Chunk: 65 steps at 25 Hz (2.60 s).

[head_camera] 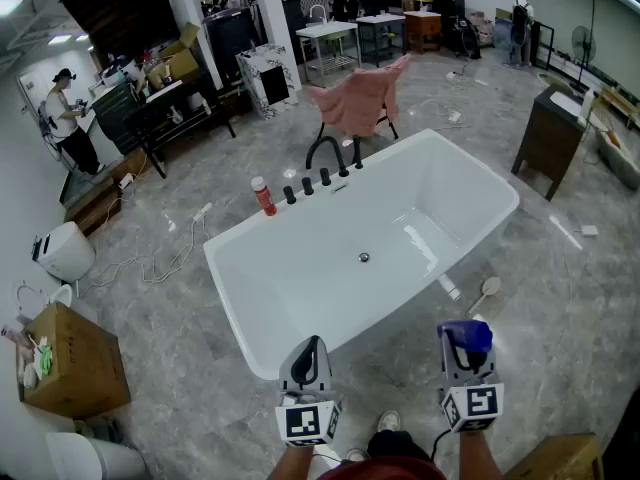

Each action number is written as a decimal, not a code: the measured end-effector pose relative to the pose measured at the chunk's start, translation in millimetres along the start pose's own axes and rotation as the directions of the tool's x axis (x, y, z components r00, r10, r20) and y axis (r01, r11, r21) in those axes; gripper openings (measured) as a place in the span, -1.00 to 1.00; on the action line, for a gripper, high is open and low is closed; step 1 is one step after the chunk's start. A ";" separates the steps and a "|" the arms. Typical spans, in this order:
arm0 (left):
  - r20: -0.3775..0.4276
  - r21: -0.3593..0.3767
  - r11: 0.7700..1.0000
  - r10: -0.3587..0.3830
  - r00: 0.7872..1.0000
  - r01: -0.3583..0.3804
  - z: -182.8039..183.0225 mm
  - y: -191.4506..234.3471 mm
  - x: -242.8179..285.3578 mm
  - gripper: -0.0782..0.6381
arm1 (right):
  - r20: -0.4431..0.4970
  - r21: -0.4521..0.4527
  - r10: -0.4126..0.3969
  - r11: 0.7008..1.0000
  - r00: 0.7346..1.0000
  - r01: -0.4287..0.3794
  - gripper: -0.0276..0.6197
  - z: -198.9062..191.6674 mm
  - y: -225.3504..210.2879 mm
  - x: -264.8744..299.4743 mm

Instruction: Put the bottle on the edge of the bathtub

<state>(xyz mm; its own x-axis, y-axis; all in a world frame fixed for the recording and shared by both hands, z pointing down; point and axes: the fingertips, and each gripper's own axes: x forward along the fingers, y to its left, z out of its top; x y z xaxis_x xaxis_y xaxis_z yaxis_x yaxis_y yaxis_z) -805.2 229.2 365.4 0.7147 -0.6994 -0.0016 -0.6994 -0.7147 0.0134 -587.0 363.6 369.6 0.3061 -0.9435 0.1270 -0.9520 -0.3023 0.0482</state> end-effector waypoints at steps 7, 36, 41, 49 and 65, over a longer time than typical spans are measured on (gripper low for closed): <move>-0.031 -0.027 1.000 0.003 1.000 -0.004 0.5 27.7 -84.5 -0.77 | 0.000 0.042 -0.015 0.999 1.000 0.015 -0.45 -1.6 54.0 -60.7; 0.004 -0.005 0.982 -0.189 0.982 0.189 6.0 -129.3 41.4 -0.77 | 0.021 0.066 -0.162 0.985 0.987 0.161 -0.45 -14.3 -110.4 -63.6; 0.003 0.010 0.976 -0.219 0.976 0.219 12.2 -190.7 113.1 -0.77 | -0.004 0.056 -0.200 0.978 0.980 0.200 -0.45 -13.8 -197.9 -37.2; -0.001 0.025 0.969 -0.244 0.970 0.244 9.1 -285.8 225.9 -0.77 | -0.018 0.047 -0.224 0.973 0.974 0.225 -0.45 -25.3 -325.9 8.1; 0.010 0.016 0.938 -0.347 0.938 0.347 -2.1 -408.3 346.6 -0.77 | -0.018 0.043 -0.278 0.959 0.960 0.279 -0.45 -37.2 -461.4 47.6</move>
<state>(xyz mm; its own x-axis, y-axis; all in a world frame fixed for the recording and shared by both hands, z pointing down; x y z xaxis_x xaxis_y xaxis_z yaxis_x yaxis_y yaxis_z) -271.9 278.6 361.5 0.9127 -0.4083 -0.0157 -0.4084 -0.9128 -0.0044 -133.0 463.2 390.2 0.5589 -0.8196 0.1260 -0.8284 -0.5588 0.0393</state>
